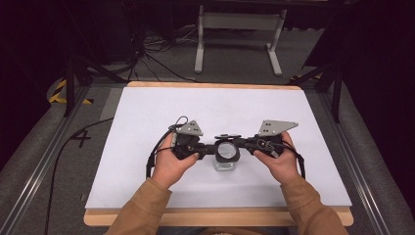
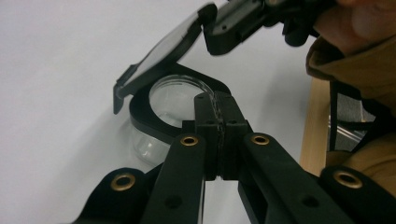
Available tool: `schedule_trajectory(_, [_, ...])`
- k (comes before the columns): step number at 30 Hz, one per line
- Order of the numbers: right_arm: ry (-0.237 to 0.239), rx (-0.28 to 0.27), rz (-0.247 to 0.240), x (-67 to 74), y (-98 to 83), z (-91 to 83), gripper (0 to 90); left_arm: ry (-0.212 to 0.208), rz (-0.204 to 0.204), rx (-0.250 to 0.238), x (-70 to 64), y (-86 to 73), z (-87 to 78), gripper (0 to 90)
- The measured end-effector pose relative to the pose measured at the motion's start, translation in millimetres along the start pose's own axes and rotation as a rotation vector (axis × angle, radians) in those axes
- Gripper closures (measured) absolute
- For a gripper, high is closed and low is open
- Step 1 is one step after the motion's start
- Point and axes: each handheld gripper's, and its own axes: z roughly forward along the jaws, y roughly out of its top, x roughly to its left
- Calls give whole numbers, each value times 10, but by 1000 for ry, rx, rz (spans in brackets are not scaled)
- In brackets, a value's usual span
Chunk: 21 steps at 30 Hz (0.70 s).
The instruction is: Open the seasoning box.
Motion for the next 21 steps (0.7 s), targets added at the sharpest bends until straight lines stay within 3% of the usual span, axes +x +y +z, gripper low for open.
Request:
schedule_trajectory(4, [0, 10, -3, -27, 3, 0, 900, -42, -1, 8, 9, -55, 127, 892])
schedule_trajectory(8, [-1, 16, 0, -66, 22, 10, 900, -57, -3, 24, -19, -83, 212, 894])
schedule_trajectory(14, [-10, 17, 11, -137, 42, 39, 900, -30, -5, 64, 4, -131, 281, 897])
schedule_trajectory(21, [-21, -5, 26, -220, 48, 79, 900, -55, -34, 85, 10, -148, 316, 898])
